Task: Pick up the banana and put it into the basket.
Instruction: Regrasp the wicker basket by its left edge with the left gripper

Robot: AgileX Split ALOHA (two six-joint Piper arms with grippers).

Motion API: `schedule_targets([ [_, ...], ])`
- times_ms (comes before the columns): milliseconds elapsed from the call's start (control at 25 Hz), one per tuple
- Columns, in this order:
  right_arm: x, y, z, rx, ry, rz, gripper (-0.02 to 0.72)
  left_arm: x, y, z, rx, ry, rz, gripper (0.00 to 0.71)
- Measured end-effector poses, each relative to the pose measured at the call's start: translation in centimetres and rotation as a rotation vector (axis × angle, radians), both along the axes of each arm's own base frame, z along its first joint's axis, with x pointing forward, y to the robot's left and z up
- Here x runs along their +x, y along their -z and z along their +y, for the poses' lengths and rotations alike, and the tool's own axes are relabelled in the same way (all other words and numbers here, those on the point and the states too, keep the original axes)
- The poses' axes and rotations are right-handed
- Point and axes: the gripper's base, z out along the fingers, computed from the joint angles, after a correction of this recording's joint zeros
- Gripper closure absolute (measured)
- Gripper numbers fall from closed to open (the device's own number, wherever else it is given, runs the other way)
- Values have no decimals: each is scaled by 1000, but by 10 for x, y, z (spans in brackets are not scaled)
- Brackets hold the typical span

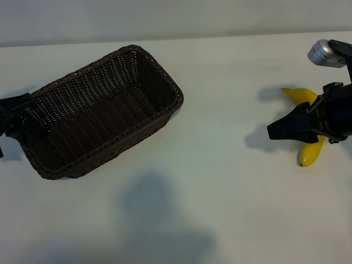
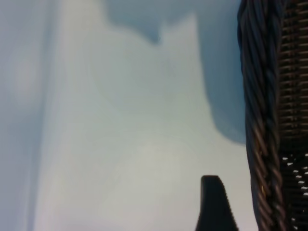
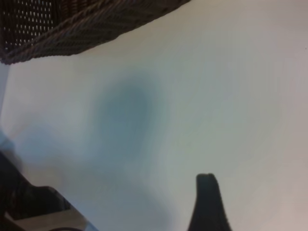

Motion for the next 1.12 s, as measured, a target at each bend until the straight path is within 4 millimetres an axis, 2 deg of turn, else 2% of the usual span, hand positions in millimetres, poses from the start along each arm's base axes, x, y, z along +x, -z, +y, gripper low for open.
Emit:
schedule_targets([
  [760,0,0,0,-1,2,-1,199,22,38,1,-1,-13,46,227],
  [1120,0,0,0,-1,3,-2,199,36,65,2,-1,-24,51,230],
])
